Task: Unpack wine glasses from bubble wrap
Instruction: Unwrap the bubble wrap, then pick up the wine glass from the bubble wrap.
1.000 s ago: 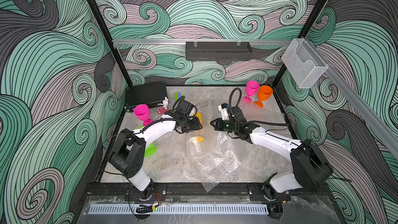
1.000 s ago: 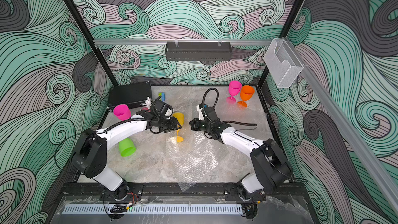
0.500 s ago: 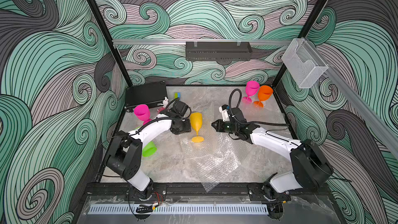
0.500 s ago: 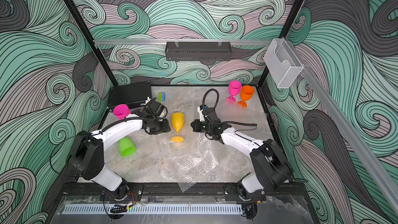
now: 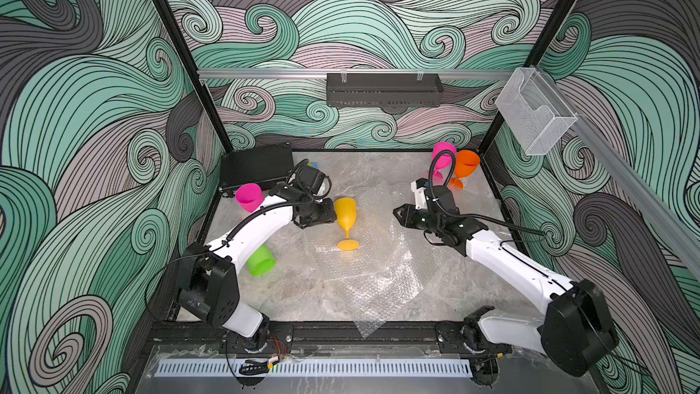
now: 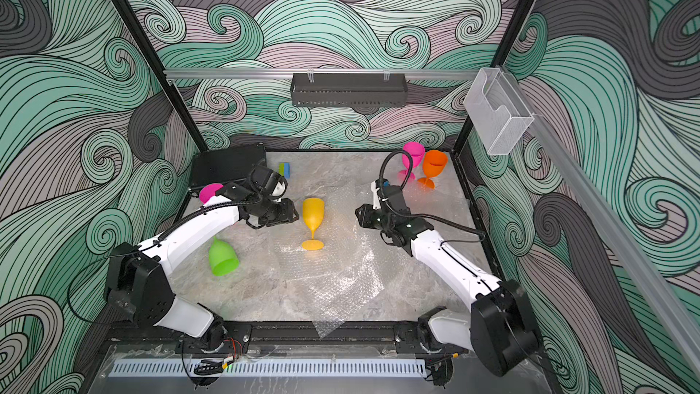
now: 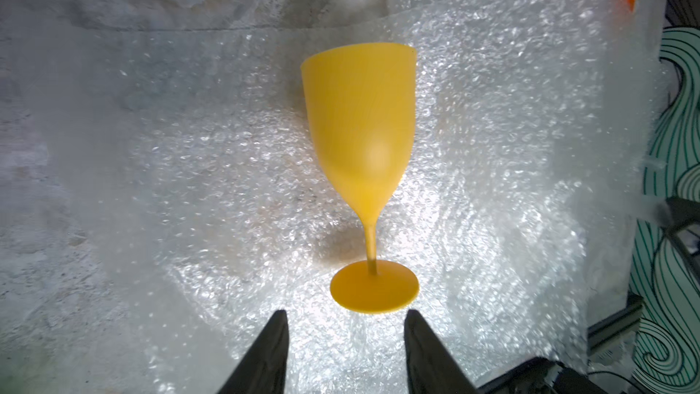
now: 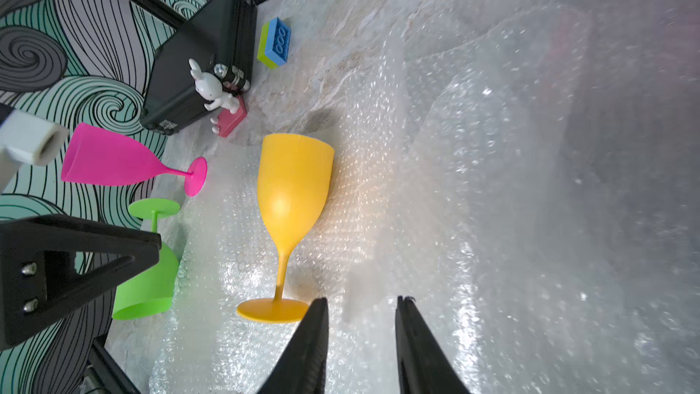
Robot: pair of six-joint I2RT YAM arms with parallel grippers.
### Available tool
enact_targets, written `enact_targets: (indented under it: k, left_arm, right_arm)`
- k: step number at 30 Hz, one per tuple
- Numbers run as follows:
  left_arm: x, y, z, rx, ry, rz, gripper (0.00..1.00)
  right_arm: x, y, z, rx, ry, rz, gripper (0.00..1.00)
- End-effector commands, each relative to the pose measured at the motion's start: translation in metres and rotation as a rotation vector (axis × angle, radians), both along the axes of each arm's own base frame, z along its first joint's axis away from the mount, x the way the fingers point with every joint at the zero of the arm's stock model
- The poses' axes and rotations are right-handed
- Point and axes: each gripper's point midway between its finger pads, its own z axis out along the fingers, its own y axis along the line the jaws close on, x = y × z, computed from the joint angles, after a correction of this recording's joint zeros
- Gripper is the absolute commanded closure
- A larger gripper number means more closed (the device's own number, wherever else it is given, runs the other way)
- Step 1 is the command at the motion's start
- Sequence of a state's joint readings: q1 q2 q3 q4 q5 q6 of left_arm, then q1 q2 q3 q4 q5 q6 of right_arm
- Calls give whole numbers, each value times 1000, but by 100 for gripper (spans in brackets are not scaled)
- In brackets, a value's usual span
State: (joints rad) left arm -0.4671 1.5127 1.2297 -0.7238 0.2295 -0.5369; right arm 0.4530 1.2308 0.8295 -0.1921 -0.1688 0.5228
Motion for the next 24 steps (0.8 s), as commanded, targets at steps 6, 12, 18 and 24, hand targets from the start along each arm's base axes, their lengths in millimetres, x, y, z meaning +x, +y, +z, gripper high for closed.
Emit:
enact_targets:
  k: [6, 12, 18, 24]
  left_arm:
    - [-3, -41, -27, -146, 88, -17, 50]
    - [6, -48, -53, -140, 121, -5, 50]
    - [7, -52, -83, -127, 174, -4, 51]
    - [8, -58, -107, -114, 210, -19, 55]
  right_arm:
    - [0, 5, 43, -3, -44, 69, 65]
    - [2, 22, 33, 32, 3, 126, 66]
    - [2, 42, 23, 37, 35, 176, 67]
    - [3, 56, 14, 37, 56, 210, 67]
